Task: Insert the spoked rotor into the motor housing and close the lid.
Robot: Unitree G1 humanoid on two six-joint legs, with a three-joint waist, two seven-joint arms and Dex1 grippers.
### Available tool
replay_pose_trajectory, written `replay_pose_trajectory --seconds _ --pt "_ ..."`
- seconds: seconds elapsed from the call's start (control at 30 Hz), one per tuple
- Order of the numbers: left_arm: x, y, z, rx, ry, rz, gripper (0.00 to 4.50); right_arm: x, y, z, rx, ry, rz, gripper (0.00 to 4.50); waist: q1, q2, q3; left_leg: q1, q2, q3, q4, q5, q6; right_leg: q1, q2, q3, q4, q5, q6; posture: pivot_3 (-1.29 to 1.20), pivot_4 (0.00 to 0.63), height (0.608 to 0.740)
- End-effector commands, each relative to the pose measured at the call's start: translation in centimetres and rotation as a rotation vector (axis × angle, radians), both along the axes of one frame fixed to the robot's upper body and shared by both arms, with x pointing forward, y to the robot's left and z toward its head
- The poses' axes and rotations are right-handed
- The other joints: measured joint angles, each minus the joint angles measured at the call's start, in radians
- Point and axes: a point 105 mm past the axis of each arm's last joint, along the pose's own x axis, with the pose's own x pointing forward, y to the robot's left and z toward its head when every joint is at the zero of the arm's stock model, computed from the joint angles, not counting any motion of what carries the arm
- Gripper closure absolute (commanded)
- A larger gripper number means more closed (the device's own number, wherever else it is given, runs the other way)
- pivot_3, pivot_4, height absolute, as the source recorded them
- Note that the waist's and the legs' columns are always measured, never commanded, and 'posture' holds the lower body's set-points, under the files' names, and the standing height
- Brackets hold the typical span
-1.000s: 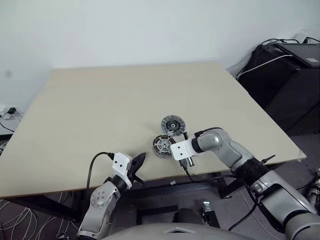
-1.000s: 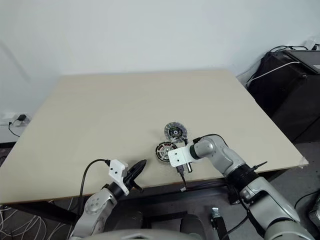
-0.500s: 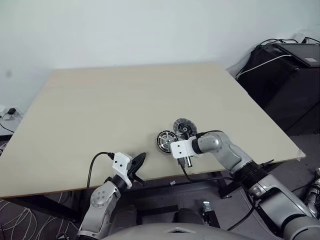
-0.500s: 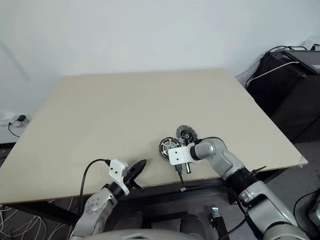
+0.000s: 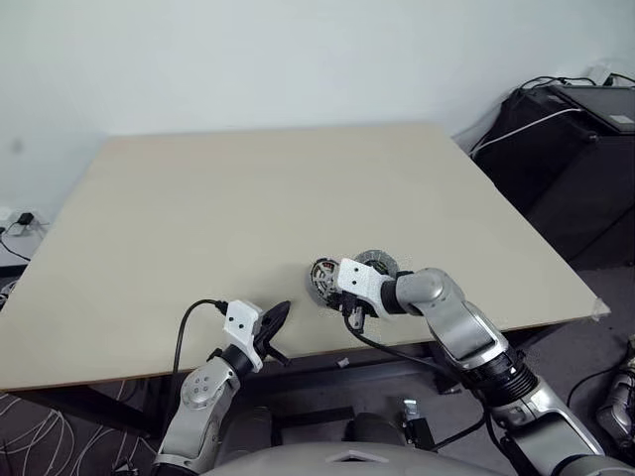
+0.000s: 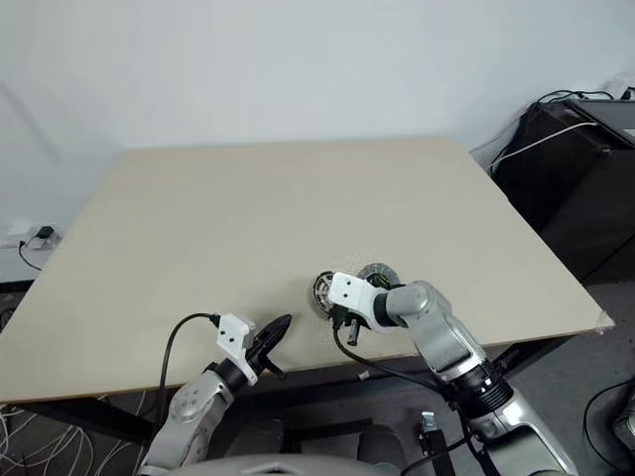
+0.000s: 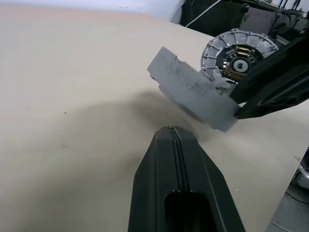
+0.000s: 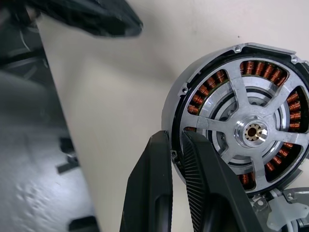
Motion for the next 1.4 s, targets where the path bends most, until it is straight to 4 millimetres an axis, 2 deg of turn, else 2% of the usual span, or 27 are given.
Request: replay_pose_trajectory --seconds 0.03,0.27,0.57,0.67,0.83,1.03,1.13,1.2,1.33,1.4 --pt "0.4 -0.2 0.5 -0.006 -0.023 -0.009 4.50 0.6 0.2 1.5 0.036 -0.009 -0.062 4.38 0.000 0.000 0.000 0.000 0.000 0.000 0.000 0.000 0.000 0.000 0.000 0.000 0.000 0.000 0.000 0.00 0.000 0.740" --pt "0.3 -0.2 0.5 -0.006 -0.019 -0.008 4.50 1.1 0.4 0.1 0.033 0.045 -0.130 4.38 -0.001 0.000 0.000 -0.001 0.000 0.000 0.000 0.000 0.000 -0.001 0.000 0.000 0.000 0.000 0.000 0.00 0.000 0.740" --pt "0.3 0.1 0.5 -0.004 -0.018 0.004 4.50 0.5 2.2 -0.8 0.020 0.046 -0.060 4.38 -0.001 0.000 0.000 -0.001 0.000 0.000 0.000 0.000 0.000 -0.001 0.000 0.000 0.000 0.000 0.000 0.00 0.000 0.740" --pt "0.2 0.1 0.5 -0.003 -0.018 0.004 4.50 0.5 3.3 -0.3 0.070 0.039 -0.061 3.44 -0.002 0.000 0.000 -0.001 0.000 0.000 0.000 0.000 0.000 -0.001 0.001 0.000 0.000 0.000 0.000 0.00 0.000 0.740" --pt "0.2 0.1 0.5 -0.001 -0.019 0.002 4.50 0.8 5.6 1.7 0.245 0.057 -0.102 1.85 -0.003 0.000 0.000 -0.001 0.001 0.000 0.000 0.000 0.000 -0.001 0.001 0.000 0.000 0.000 0.000 0.00 0.000 0.740" --pt "0.2 0.2 0.6 0.001 -0.019 -0.007 4.50 0.9 7.6 5.3 0.468 0.058 -0.144 1.85 -0.002 -0.001 -0.001 -0.001 0.001 0.001 0.000 0.000 0.000 -0.001 0.001 0.000 0.000 0.000 0.000 0.00 0.000 0.740" --pt "0.3 0.1 0.6 0.002 -0.019 -0.014 4.50 1.7 7.6 7.7 0.594 0.034 -0.207 2.45 -0.002 -0.001 -0.001 -0.001 0.001 0.001 -0.002 0.000 0.000 -0.002 0.001 0.000 0.000 0.000 0.000 0.00 0.000 0.740" --pt "0.3 0.1 0.6 0.002 -0.019 -0.019 4.50 2.2 7.2 9.0 0.649 0.000 -0.240 3.05 -0.002 -0.001 -0.001 -0.001 0.001 0.001 -0.002 0.000 0.000 -0.002 0.001 0.000 0.000 0.000 0.000 0.00 0.000 0.740" --pt "0.1 0.1 0.7 0.004 -0.027 -0.032 4.50 3.9 4.3 11.4 0.675 -0.194 -0.340 4.38 -0.002 -0.001 -0.001 -0.001 0.001 0.002 -0.003 0.000 0.000 -0.002 0.000 0.000 0.000 0.000 0.000 0.00 0.000 0.740" --pt "-0.1 0.1 0.9 0.005 -0.036 -0.047 4.50 4.5 2.5 12.0 0.639 -0.300 -0.378 4.45 -0.002 0.000 -0.001 -0.001 0.001 0.002 -0.003 0.000 0.000 -0.002 0.000 0.000 -0.001 0.000 0.000 0.00 0.000 0.740"
